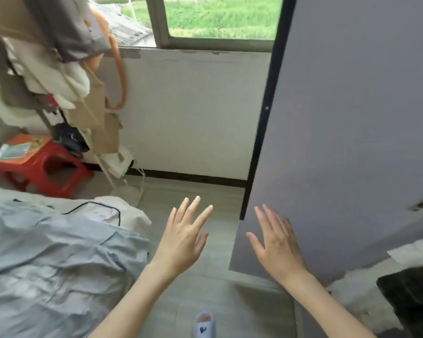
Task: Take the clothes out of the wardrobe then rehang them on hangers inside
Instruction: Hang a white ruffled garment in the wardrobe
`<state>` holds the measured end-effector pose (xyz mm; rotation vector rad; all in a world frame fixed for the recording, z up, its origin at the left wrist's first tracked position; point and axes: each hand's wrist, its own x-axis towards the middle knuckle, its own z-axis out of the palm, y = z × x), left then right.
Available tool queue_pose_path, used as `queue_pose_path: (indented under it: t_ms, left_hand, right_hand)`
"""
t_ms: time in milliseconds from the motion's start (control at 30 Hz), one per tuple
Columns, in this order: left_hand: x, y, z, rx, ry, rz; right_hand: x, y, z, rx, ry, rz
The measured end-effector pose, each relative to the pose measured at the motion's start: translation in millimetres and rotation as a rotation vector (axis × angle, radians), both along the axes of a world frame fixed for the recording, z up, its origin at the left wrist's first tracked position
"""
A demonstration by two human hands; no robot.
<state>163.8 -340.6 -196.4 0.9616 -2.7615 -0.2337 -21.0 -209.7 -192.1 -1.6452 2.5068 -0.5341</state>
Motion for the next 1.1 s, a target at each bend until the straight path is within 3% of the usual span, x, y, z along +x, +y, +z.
queue_pose_path:
  t_ms: [167,467,767,1100]
  left_hand:
    - [107.7,9.2,-17.5,0.093,-0.06,0.345]
    - [288.8,37.9,-27.6,0.177,0.048,0.824]
    - [483.2,84.8,-62.4,0.284,0.094,1.151]
    - [608.8,128.2,-70.2,0.327,0.149,1.483]
  right_hand:
    - [73.9,-45.0,0.2,-0.037,-0.046,0.265]
    - [250.5,-117.1,1.2,-0.05,-0.072,0.693]
    - [457.7,-148.3,-38.6,0.109,-0.118,0.984]
    - [623.2,-170.5,-55.4,0.224,-0.082,1.326]
